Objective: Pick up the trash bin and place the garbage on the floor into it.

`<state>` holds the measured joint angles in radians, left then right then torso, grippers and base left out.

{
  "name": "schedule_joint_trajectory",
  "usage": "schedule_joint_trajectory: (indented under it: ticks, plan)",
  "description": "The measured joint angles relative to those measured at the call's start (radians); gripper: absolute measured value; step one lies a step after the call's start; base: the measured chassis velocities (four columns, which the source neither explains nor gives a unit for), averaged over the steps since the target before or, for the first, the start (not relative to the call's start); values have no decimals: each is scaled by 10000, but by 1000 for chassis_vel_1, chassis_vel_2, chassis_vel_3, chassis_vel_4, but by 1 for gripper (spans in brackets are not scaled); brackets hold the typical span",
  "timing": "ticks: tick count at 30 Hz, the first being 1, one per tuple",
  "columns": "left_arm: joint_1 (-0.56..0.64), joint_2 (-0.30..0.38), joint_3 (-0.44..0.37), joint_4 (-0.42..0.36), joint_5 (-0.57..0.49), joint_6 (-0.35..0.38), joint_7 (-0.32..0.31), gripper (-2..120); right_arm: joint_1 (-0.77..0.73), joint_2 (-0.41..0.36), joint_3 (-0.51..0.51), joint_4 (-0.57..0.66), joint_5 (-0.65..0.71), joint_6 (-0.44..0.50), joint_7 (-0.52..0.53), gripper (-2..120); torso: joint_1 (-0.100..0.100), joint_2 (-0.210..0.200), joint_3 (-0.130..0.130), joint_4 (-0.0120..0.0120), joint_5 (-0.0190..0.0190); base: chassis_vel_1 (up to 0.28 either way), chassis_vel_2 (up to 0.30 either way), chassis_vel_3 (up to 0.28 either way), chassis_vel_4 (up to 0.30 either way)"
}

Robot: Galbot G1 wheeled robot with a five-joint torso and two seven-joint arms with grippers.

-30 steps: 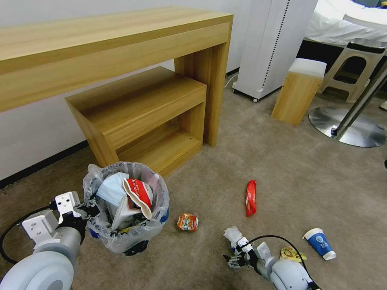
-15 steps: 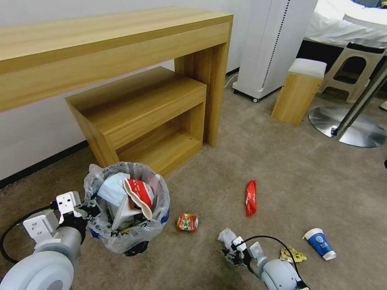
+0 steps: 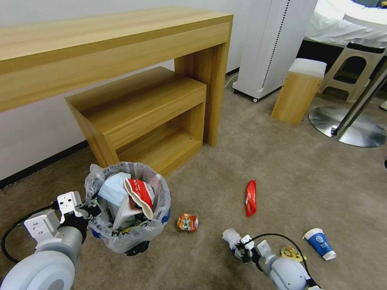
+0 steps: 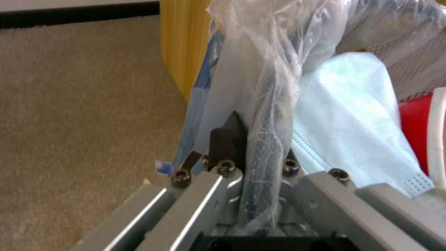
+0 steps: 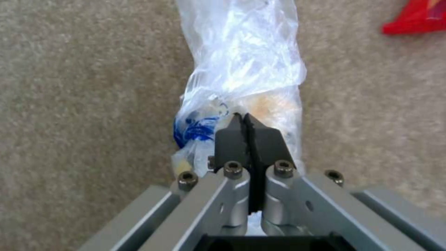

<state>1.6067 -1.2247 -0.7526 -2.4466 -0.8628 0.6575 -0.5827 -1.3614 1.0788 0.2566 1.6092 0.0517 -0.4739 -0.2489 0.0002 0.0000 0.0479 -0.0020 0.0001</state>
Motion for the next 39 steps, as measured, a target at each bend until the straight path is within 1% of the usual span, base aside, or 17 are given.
schedule_joint_trajectory:
  ticks: [5, 15, 18, 21, 22, 25, 26, 29, 30, 31, 32, 35, 37, 38, 39]
  plan:
    - [-18, -84, 47, 4, 42, -5, -4, 1, -47, -228, 77, 197, 10, 110, 22, 0, 0, 0, 0, 0, 0, 0, 0, 0, 0]
    - [-45, -180, 99, 20, 104, -6, -15, 1, -55, -435, 153, 395, 50, 357, 42, 0, 0, 0, 0, 0, 0, 0, 0, 0, 0]
    - [-50, -213, 108, 32, 119, -7, -17, 1, -64, -566, 228, 628, 176, 508, 60, 0, 0, 0, 0, 0, 0, 0, 0, 0, 0]
    - [-58, -212, 81, 65, 121, -8, -19, 1, -187, -815, 499, 1471, 804, 832, 101, 0, 0, 0, 0, 0, -2, 0, 0, 0, 0]
    - [-58, -212, 81, 65, 121, -8, -19, 1, -187, -815, 499, 1471, 804, 832, 101, 0, 0, 0, 0, 0, -2, 0, 0, 0, 0]
    - [-62, -185, 62, 135, 120, -9, -20, 1, -383, -1128, 910, 2483, 1396, 1478, 76, 0, 0, 0, 0, 0, -2, 0, 0, 0, 0]
    - [-62, -185, 62, 135, 120, -9, -20, 1, -383, -1128, 910, 2483, 1396, 1478, 76, 0, 0, 0, 0, 0, -2, 0, 0, 0, 0]
    - [-80, -151, 92, 210, 118, -9, -21, 1, -427, -1273, 1313, 3428, 2193, 2436, -123, 0, 0, 0, 0, 0, -1, 0, 0, 0, 0]
    - [-80, -151, 92, 210, 118, -9, -21, 1, -427, -1273, 1313, 3428, 2193, 2436, -123, 0, 0, 0, 0, 0, -1, 0, 0, 0, 0]
    - [-90, -145, 113, 244, 117, -9, -24, 1, -417, -1302, 1445, 3765, 2436, 2833, -261, 0, 0, 0, 0, 0, -2, 0, 0, 0, 0]
    - [-91, -139, 121, 267, 117, -9, -27, 1, -410, -1309, 1517, 3977, 2596, 3021, -342, 0, 0, 1, 0, 0, -2, 0, 0, 0, 0]
    - [-91, -122, 123, 299, 117, -9, -30, 1, -389, -1319, 1655, 4354, 2892, 3253, -484, 0, 0, 0, 0, 0, -2, 0, 0, 0, 0]
    - [-86, -82, 121, 343, 117, -9, -31, 1, -338, -1346, 1789, 4695, 3291, 3613, -811, 0, 0, 0, 0, 0, -2, 0, 0, 0, 0]
    - [-86, -82, 121, 343, 117, -9, -31, 1, -338, -1346, 1789, 4695, 3291, 3613, -811, 0, 0, 0, 0, 0, -2, 0, 0, 0, 0]
    - [-70, -61, 129, 358, 125, -9, -31, 1, -279, -1359, 1827, 4792, 3484, 3867, -1136, 0, 0, 0, 0, -1, -2, 0, 0, 0, 0]
